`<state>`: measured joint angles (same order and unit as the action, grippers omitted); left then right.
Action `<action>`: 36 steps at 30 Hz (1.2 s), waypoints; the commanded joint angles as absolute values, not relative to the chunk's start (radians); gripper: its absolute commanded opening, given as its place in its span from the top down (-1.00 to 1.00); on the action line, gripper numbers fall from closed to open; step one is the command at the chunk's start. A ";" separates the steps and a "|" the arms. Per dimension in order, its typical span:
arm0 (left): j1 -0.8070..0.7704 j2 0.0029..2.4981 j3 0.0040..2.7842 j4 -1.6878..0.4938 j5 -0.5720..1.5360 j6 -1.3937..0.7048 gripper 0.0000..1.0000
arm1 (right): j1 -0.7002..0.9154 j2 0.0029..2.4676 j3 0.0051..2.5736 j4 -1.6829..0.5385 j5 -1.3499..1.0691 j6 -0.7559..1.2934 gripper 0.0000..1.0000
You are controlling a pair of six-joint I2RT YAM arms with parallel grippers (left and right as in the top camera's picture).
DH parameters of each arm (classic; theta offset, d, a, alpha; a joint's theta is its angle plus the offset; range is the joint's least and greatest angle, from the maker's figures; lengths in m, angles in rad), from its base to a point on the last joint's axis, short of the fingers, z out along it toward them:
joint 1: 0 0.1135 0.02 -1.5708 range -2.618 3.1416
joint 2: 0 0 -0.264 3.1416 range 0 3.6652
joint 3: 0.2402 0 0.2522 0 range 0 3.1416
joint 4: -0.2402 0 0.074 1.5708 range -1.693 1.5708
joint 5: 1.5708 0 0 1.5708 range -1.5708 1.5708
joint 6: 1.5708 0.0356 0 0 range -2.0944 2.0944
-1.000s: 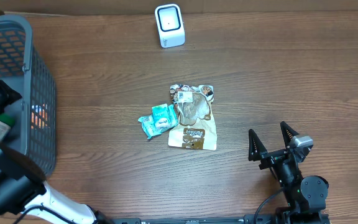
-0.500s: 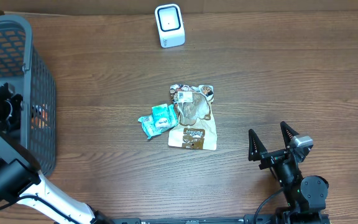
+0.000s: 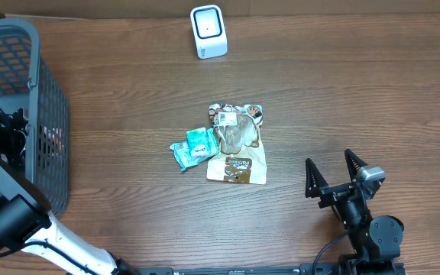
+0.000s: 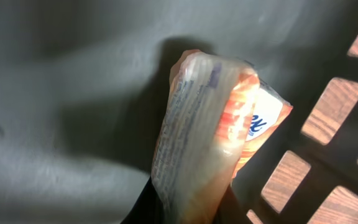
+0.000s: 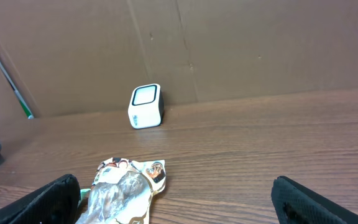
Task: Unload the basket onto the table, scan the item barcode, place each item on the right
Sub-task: 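Grasp the orange box in the basket with the left gripper, then carry the orange box to the table centre and release it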
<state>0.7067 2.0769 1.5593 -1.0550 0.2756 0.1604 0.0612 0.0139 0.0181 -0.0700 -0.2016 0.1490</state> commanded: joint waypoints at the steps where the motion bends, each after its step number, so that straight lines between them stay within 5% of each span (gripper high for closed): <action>1: 0.701 2.082 1.602 -1.098 0.186 0.120 0.92 | 0.065 0.003 0.008 -0.064 -0.192 0.146 -0.99; 10: 0.698 1.829 1.919 -1.217 0.202 -0.149 0.92 | 0.065 0.003 0.008 -0.064 -0.192 0.146 -1.00; 17: 0.617 1.538 2.045 -1.201 0.438 -0.188 0.92 | 0.065 0.003 0.008 -0.064 -0.192 0.146 -1.00; 28: 0.021 1.425 1.964 -1.346 0.310 -0.176 0.91 | 0.065 0.003 0.008 -0.064 -0.192 0.146 -1.00; 36: -0.331 1.470 1.512 -1.009 0.207 -0.379 0.91 | 0.065 0.003 0.008 -0.064 -0.192 0.146 -1.00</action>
